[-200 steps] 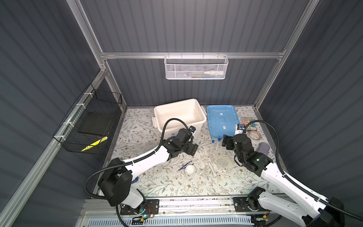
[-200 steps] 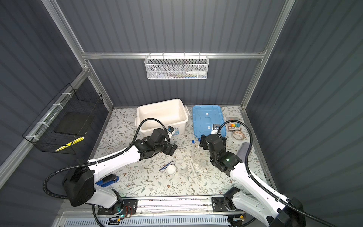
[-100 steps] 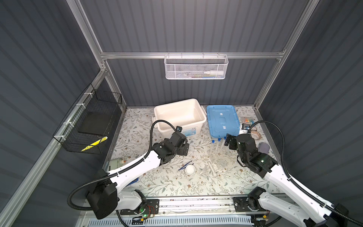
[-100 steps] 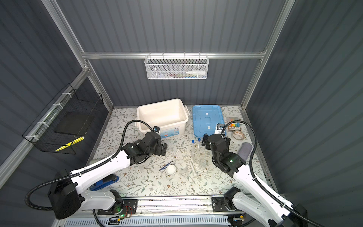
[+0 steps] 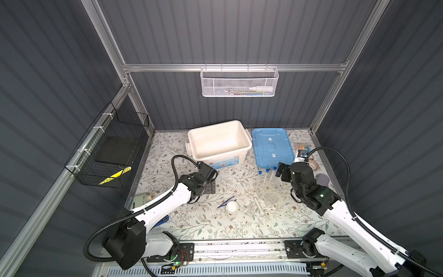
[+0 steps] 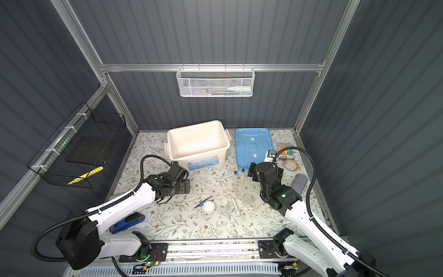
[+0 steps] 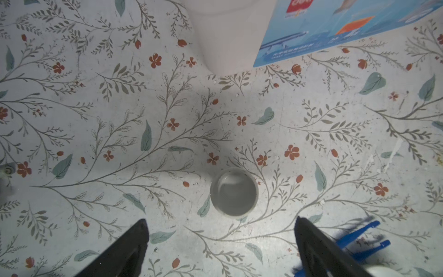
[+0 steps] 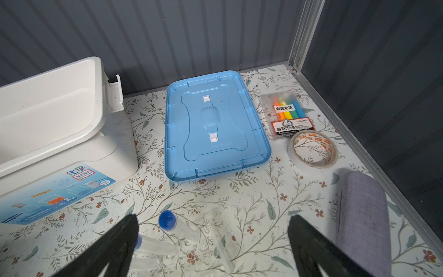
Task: Organize the chemistry lab equipment
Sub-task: 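Lower the left gripper onto the small white cup and close on it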
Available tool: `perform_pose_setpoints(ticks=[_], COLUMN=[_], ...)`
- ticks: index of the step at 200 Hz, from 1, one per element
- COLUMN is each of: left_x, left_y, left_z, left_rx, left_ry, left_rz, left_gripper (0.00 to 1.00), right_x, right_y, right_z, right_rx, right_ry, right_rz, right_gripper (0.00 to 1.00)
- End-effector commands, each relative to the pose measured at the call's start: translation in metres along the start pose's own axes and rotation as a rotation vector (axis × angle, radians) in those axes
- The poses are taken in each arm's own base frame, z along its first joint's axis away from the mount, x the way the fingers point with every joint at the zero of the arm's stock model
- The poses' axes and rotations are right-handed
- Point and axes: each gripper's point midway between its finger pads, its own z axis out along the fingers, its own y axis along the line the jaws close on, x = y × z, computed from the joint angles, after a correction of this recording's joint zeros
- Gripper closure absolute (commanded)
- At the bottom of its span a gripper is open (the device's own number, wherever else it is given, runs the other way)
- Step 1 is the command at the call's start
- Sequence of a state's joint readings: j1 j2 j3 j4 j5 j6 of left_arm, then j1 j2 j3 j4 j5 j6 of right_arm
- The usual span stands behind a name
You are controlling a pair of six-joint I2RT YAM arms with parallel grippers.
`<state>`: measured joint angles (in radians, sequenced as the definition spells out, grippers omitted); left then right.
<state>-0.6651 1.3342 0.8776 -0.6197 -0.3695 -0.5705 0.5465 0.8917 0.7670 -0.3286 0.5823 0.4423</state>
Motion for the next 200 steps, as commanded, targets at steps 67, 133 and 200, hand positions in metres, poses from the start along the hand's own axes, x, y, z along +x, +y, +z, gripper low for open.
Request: perform_pose_setpoints(ticks=[67, 133, 200], left_x=[0.008, 0.011, 0.012], left_y=[-0.008, -0.013, -0.012], left_z=[0.032, 0.043, 0.051], left_rx=[0.066, 0.1, 0.085], left_ry=[0.143, 0.177, 0.195], left_rz=[-0.034, -0.046, -0.023], left_gripper=[0.2, 0.31, 0.36], right_x=[-0.004, -0.003, -0.003], right_y=[-0.006, -0.007, -0.007], right_z=[-0.006, -0.006, -0.006], right_rx=[0.016, 0.018, 0.018], right_ry=[0.006, 0.008, 0.009], right_rz=[0.021, 0.028, 0.03], right_gripper=[0.01, 0.01, 0.01])
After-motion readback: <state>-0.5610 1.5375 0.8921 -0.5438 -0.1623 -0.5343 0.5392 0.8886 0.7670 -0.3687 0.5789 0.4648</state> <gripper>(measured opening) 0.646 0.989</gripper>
